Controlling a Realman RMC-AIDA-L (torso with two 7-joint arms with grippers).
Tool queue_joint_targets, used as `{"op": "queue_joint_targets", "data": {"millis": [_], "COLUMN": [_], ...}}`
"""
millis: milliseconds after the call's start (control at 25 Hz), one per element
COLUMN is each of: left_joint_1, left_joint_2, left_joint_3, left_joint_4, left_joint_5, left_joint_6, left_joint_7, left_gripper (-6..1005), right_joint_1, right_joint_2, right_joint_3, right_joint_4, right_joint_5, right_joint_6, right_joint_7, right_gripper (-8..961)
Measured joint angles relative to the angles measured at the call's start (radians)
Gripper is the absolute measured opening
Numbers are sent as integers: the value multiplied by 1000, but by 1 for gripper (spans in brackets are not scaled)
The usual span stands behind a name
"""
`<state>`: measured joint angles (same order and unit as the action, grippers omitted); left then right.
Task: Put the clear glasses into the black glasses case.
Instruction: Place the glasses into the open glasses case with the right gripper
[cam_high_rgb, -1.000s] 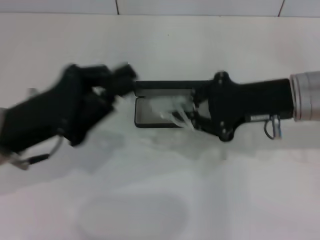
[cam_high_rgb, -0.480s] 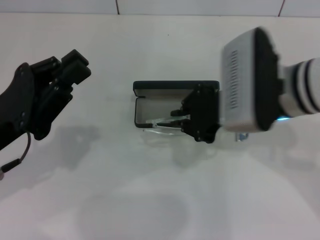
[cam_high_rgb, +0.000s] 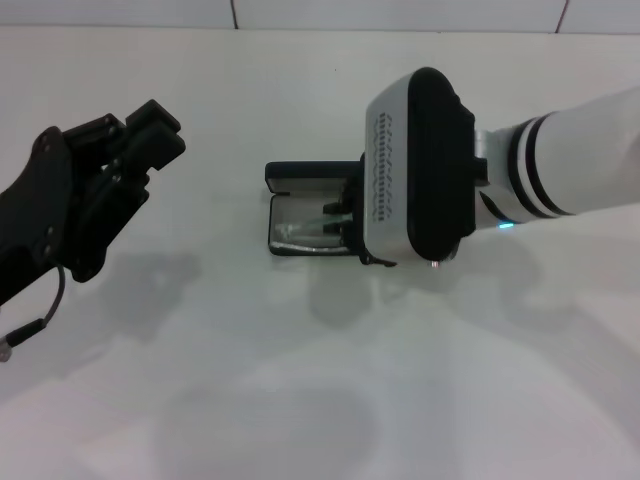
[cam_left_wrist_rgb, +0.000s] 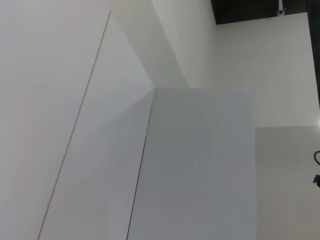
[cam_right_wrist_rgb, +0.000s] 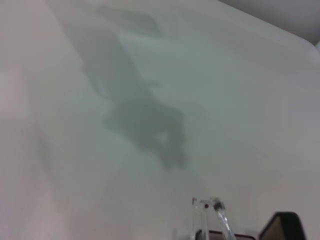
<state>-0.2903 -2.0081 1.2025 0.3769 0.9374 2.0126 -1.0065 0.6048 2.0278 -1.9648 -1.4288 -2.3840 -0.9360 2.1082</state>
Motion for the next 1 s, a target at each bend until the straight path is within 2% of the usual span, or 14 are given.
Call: {"op": "queue_joint_targets", "data": {"millis": [400,1000], "left_joint_1": [-3,0], "left_joint_2": [-5,-14], "left_joint_3": [0,0], "left_joint_4": [-5,-5], "left_joint_5": [-1,-8], "left_joint_6": [1,2], "left_joint_7": [17,34], "left_gripper": [151,152], "right_joint_1": [70,81], "right_joint_2": [0,0], "right_joint_3": [-73,-109], "right_joint_4": [93,146], "right_joint_5": [-130,-136], "right_joint_6": [73,164], "right_joint_7": [150,147], "right_gripper": [119,137]}}
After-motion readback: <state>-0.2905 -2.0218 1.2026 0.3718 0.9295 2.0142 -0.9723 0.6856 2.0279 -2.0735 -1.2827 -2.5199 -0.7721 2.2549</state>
